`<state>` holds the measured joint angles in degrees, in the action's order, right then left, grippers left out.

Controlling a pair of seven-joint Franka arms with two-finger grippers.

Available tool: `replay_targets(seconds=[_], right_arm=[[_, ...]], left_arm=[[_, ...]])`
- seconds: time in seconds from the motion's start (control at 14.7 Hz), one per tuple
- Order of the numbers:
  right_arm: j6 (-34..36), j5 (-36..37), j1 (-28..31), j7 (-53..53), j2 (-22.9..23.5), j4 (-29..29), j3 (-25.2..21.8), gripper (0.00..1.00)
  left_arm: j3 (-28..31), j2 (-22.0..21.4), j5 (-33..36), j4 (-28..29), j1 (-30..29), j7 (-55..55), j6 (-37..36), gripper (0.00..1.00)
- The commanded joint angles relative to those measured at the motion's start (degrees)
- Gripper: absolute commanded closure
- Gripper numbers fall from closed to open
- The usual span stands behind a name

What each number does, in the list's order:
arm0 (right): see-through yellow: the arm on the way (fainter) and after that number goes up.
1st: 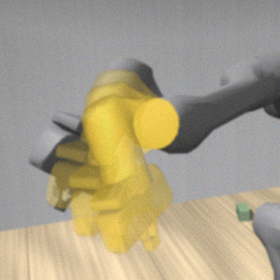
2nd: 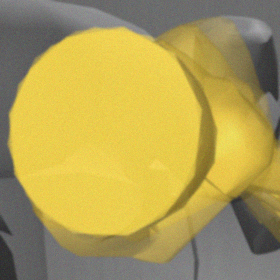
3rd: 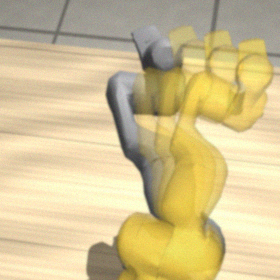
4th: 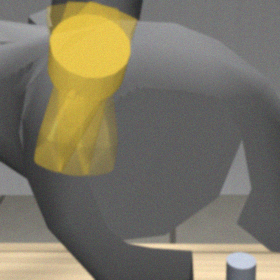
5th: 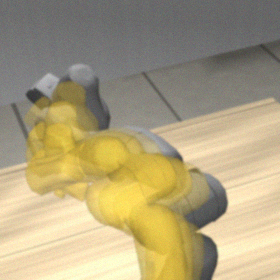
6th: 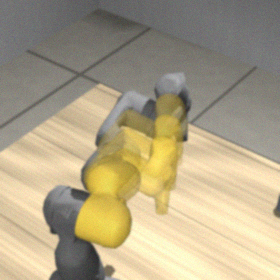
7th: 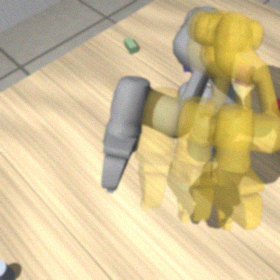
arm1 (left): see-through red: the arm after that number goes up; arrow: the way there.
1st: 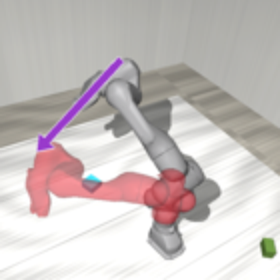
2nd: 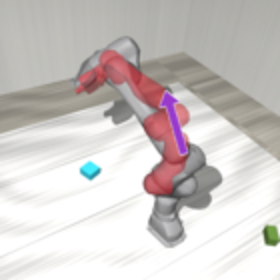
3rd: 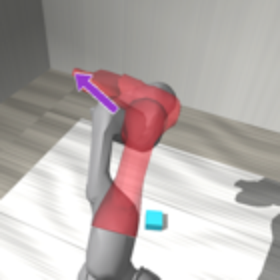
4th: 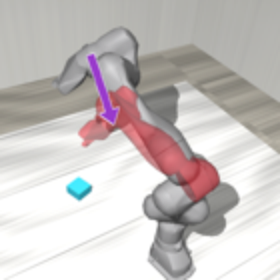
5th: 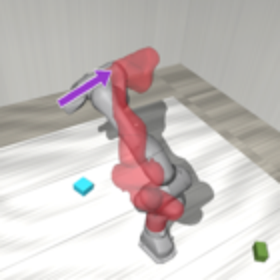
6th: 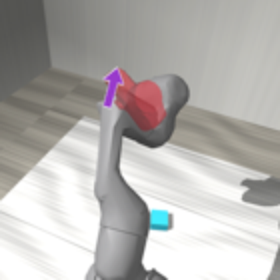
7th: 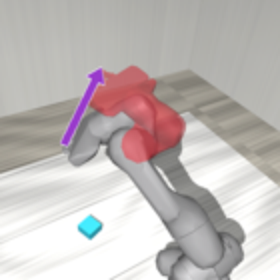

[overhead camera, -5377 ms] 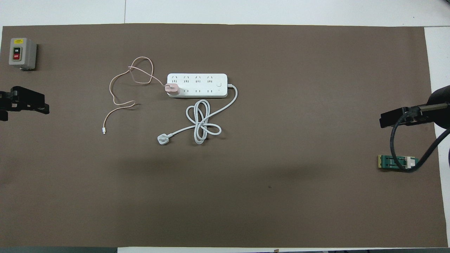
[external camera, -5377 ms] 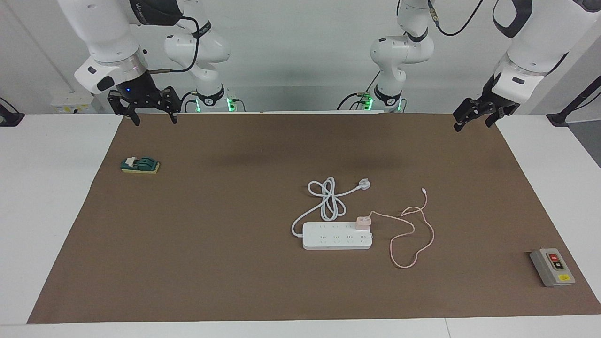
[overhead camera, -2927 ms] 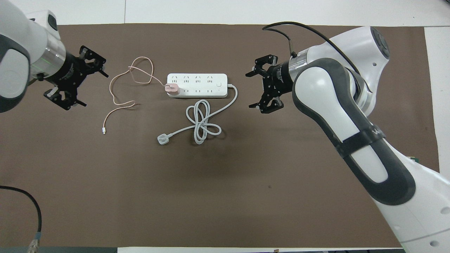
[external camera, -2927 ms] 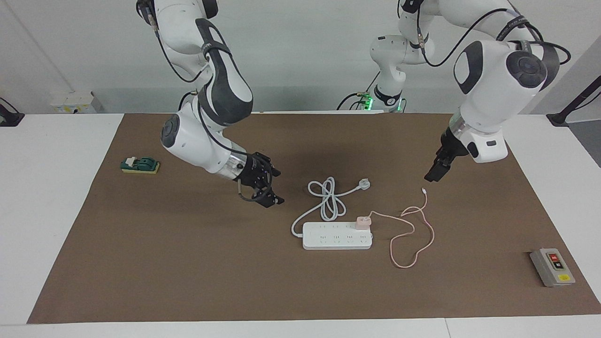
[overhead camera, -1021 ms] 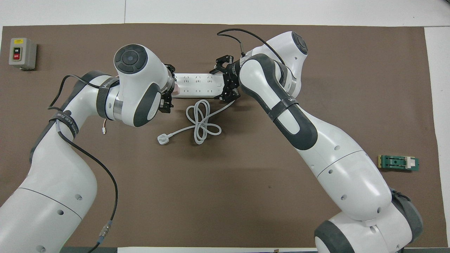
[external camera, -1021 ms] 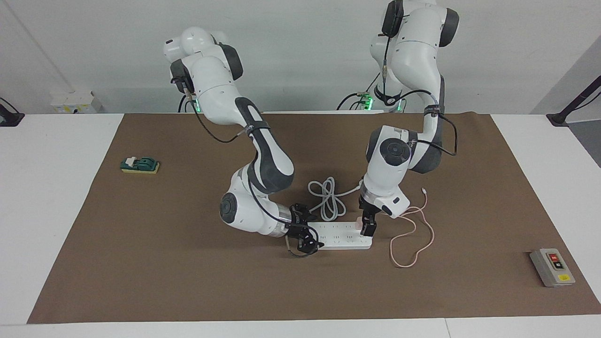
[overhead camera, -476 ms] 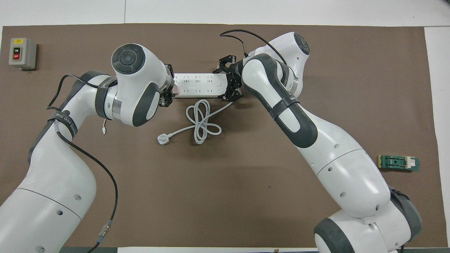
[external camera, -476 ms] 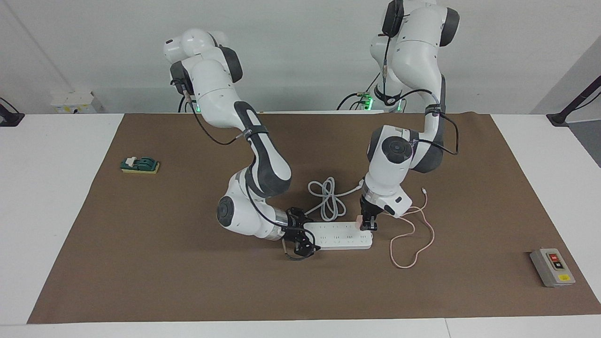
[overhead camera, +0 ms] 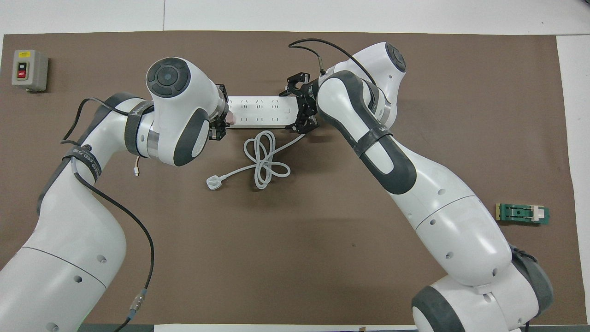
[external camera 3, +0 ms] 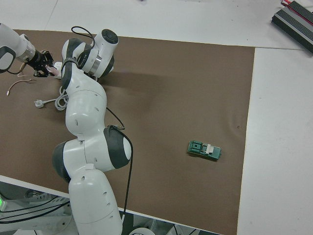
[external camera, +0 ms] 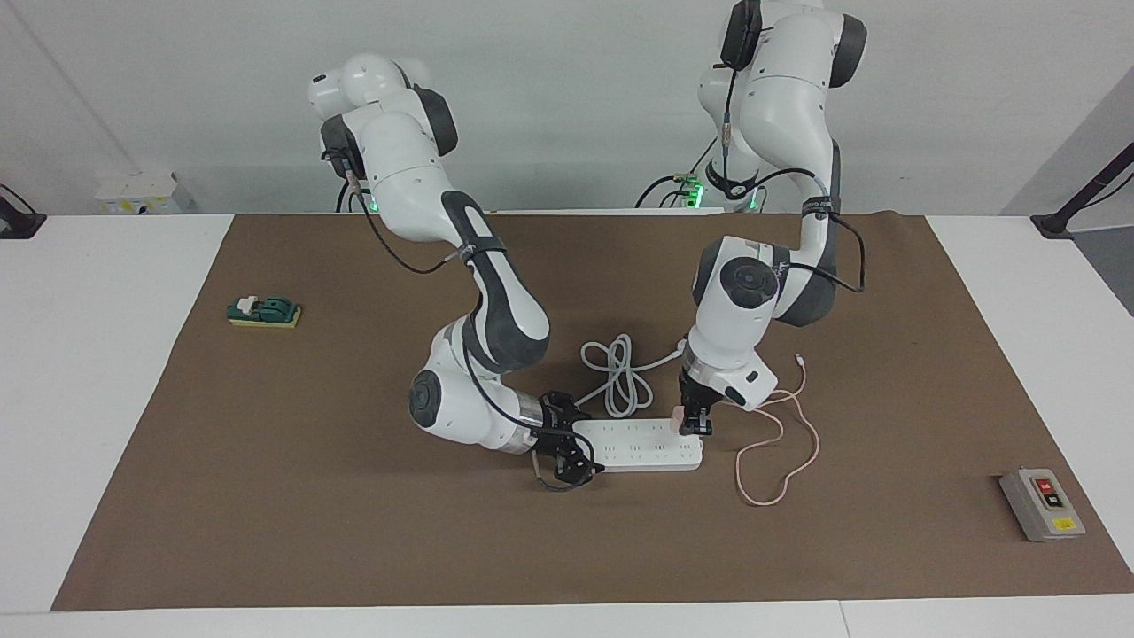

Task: Unplug charger and place it aside
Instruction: 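Grasp the pink charger with the left gripper while the right gripper holds the strip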

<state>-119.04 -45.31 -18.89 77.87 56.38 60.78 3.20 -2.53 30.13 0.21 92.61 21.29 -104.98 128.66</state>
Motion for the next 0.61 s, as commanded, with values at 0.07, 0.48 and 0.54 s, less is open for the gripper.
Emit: replay_targets(seconds=[0.07,0.48,0.54], right_arm=[[-3.83,-0.75,-0.44,-2.02,1.80,-1.10,0.14,0.60],[-3.66,-0.84,-0.18,-1.93,1.72,-1.10,0.14,0.59],[-3.66,-0.84,-0.18,-1.93,1.72,-1.10,0.14,0.59]], left_arm=[[0.69,-0.95,0.76,-1.20,-0.20,-0.23,-1.47,1.00],[0.69,-0.86,1.37,-7.44,-2.83,0.47,-10.78,1.00],[0.69,-1.12,1.55,-8.58,-2.92,0.73,-12.71,1.00]])
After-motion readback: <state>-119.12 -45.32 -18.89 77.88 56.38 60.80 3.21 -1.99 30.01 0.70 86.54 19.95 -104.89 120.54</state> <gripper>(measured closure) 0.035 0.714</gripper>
